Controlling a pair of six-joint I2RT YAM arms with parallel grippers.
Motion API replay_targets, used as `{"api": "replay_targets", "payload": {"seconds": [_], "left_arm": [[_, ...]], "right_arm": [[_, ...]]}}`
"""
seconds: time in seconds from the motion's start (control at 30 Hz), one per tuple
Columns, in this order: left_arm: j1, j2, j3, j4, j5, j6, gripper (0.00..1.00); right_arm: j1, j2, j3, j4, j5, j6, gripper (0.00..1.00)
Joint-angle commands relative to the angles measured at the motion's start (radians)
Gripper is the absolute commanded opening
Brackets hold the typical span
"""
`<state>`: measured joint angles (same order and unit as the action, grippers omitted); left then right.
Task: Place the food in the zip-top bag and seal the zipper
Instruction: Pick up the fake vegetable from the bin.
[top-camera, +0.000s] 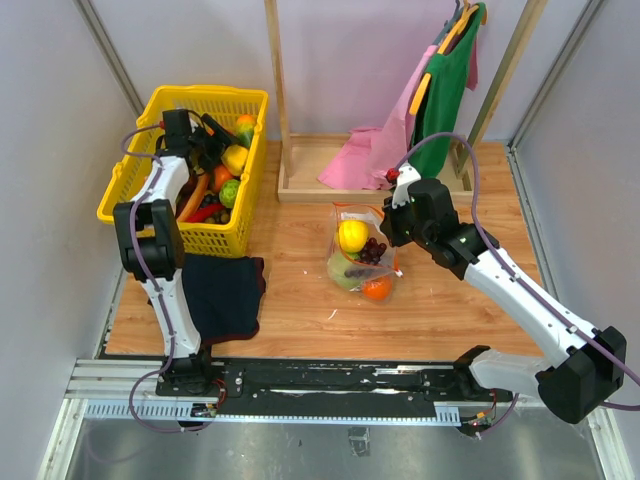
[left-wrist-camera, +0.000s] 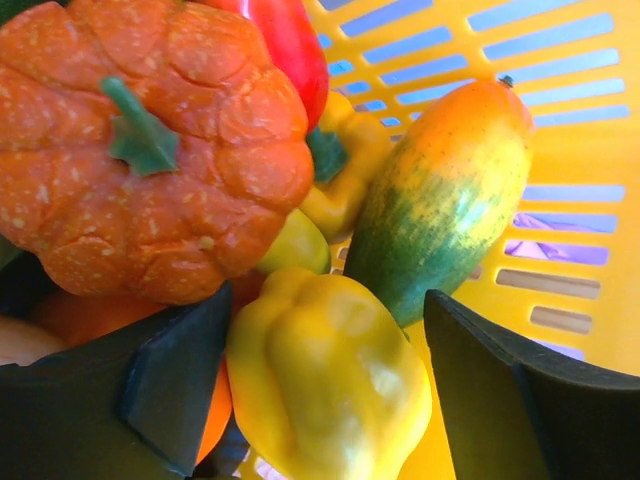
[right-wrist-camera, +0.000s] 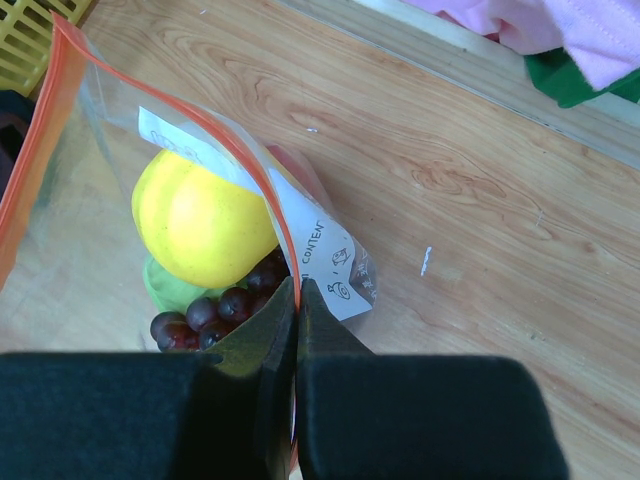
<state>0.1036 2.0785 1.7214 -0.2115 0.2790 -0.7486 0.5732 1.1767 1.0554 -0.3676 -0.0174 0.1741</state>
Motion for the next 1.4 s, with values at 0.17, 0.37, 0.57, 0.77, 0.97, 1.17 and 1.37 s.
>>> {"api": "replay_targets", "payload": {"seconds": [0.17, 0.37, 0.57, 0.77, 0.97, 1.17, 1.37], "left_arm": [[-0.003, -0.064, -0.066, -0.046, 0.124, 0.020, 0.92], [-0.003, -0.149, -0.123, -0.044, 0.093, 0.062, 0.93], [-0.002, -0.175, -0.148, -0.030, 0.115, 0.070, 0.85], [-0.002, -0.211, -0.127, -0.054, 0.032, 0.104, 0.91], [0.008, -0.222, -0.078, -0.091, -0.101, 0.155, 0.96], [0.008, -0.137, 0.074, -0.143, -0.227, 0.286, 0.97], [0.010, 0.001, 0.235, -0.209, -0.289, 0.327, 0.97]], "right_arm": [[-0.016, -0.006, 0.000, 0.005, -0.004, -0.013, 0.01], [-0.015, -0.009, -0.001, 0.008, -0.002, -0.015, 0.01], [-0.017, -0.003, -0.001, 0.014, -0.014, -0.013, 0.01], [-0.018, -0.008, -0.005, 0.013, -0.007, -0.015, 0.01], [-0.019, -0.009, -0.006, 0.014, -0.011, -0.015, 0.01], [-0.021, -0.009, -0.009, 0.016, -0.006, -0.015, 0.01], [-0.024, -0.006, -0.010, 0.015, -0.005, -0.016, 0.01]]}}
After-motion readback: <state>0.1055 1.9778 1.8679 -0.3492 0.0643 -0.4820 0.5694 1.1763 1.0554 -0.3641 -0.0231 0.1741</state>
